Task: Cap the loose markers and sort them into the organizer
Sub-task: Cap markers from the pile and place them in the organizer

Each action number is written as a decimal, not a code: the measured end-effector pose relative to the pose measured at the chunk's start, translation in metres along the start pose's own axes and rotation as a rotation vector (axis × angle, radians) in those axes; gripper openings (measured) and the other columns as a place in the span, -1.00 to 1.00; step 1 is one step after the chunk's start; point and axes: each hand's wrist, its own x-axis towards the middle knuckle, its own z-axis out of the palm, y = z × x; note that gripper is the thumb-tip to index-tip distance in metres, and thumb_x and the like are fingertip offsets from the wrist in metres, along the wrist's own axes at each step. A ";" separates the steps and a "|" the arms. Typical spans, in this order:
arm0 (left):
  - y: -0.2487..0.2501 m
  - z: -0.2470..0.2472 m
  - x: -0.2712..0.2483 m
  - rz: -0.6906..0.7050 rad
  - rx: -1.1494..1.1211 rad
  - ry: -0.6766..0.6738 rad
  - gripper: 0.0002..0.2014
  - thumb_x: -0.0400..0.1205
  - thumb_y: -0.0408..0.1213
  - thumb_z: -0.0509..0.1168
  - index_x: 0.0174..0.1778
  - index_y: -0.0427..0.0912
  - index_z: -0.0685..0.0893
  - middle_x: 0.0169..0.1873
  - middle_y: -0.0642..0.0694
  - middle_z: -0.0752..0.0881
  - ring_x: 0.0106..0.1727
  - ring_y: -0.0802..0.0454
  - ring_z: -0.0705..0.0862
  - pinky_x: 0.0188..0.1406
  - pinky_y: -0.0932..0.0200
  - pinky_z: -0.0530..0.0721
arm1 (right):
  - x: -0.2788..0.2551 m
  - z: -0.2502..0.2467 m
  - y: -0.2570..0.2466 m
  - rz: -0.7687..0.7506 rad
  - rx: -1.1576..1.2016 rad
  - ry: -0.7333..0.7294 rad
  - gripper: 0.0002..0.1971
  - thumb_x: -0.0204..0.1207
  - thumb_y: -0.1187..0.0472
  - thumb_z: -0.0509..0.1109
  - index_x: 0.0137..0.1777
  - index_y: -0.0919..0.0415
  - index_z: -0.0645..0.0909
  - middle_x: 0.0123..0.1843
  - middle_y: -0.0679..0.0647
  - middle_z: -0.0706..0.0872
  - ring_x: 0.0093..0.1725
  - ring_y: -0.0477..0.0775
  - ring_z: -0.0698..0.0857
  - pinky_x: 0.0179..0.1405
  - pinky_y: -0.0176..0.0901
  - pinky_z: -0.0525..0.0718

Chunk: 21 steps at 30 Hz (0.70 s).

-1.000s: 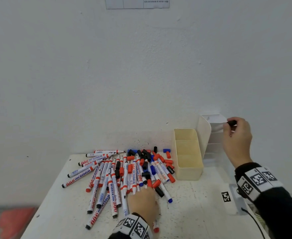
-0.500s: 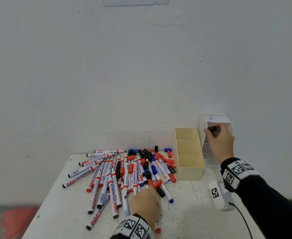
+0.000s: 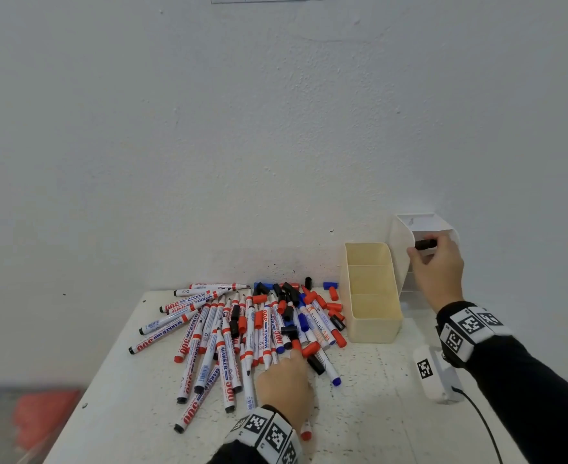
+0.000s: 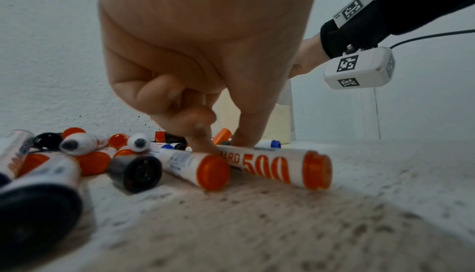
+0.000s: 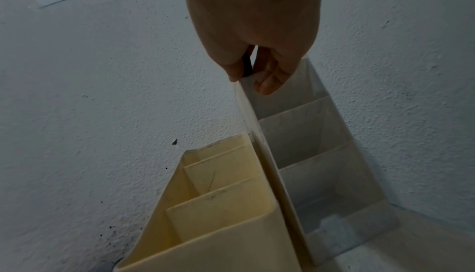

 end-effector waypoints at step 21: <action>-0.030 -0.009 -0.002 0.035 -0.309 0.192 -0.70 0.73 -0.11 -0.04 0.31 -0.13 0.39 0.13 -0.07 0.50 -0.12 0.08 0.58 -0.20 0.29 0.56 | -0.081 0.050 -0.049 -0.243 -0.112 -0.696 -0.90 0.52 0.31 0.30 -0.06 0.09 0.57 -0.09 -0.06 0.57 -0.16 -0.20 0.53 -0.14 -0.41 0.46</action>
